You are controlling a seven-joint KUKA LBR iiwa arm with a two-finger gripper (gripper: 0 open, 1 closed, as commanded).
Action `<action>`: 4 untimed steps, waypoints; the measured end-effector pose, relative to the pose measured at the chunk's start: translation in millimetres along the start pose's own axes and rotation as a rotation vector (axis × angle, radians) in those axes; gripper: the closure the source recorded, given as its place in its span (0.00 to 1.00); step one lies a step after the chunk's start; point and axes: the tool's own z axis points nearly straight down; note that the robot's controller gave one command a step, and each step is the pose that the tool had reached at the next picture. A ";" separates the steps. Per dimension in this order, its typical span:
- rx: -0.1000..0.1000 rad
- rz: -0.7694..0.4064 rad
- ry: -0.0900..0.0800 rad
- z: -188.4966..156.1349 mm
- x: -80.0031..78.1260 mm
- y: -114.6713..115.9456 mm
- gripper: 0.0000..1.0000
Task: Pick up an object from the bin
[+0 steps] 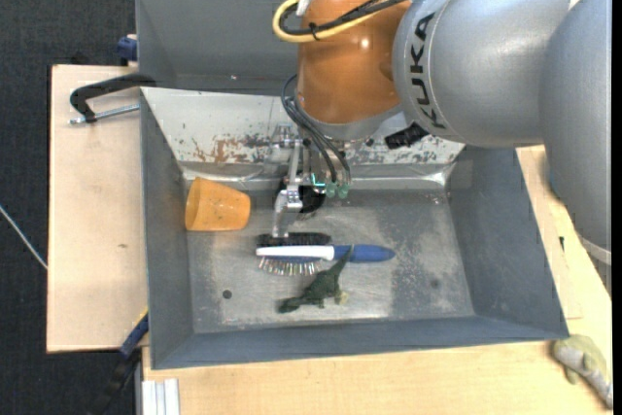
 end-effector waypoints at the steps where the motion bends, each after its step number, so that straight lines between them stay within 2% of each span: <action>1: -0.003 -0.148 -0.016 112.6 27.8 -57.0 0.00; 2: 0.000 -0.014 -0.008 83.7 53.7 -88.9 0.00; 3: 0.000 0.118 -0.006 78.0 76.5 -143.4 0.00; 4: 0.002 -0.029 -0.037 96.6 75.5 -113.1 0.00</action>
Offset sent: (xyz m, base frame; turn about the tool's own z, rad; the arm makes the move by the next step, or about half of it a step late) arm -0.0309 -0.0584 -0.1146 -0.1496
